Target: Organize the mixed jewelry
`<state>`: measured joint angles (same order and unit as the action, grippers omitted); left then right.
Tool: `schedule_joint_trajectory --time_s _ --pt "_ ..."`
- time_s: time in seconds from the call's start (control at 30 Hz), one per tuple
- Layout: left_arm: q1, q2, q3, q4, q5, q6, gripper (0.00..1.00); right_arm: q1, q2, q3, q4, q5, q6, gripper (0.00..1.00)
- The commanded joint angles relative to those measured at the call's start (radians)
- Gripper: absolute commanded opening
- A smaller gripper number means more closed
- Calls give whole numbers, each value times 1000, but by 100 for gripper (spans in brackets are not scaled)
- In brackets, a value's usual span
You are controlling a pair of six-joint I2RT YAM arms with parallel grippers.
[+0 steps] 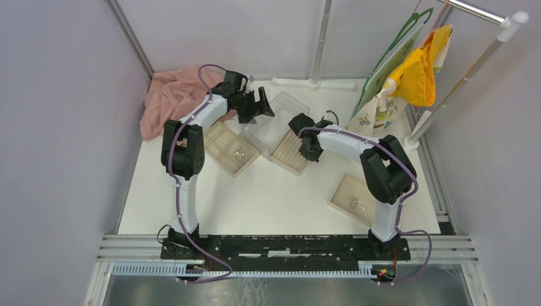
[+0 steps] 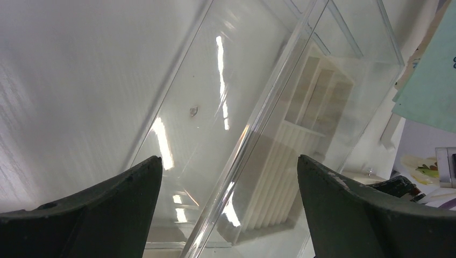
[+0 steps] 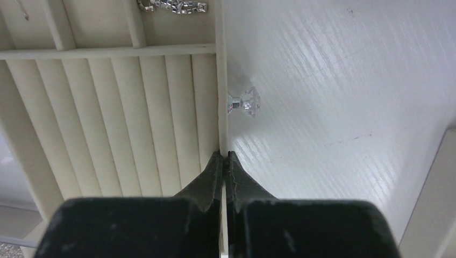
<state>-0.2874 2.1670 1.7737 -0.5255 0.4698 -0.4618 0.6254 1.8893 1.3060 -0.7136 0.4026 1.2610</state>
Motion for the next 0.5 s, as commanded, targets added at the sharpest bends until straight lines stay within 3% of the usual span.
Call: schedule_joint_trajectory --time_s 0.0,0.47 --pt "-18 -3 34 -10 33 9 100 2 12 63 33 24 44 0" --pt "-67 22 25 7 32 -1 100 23 73 184 70 35 -47 0"
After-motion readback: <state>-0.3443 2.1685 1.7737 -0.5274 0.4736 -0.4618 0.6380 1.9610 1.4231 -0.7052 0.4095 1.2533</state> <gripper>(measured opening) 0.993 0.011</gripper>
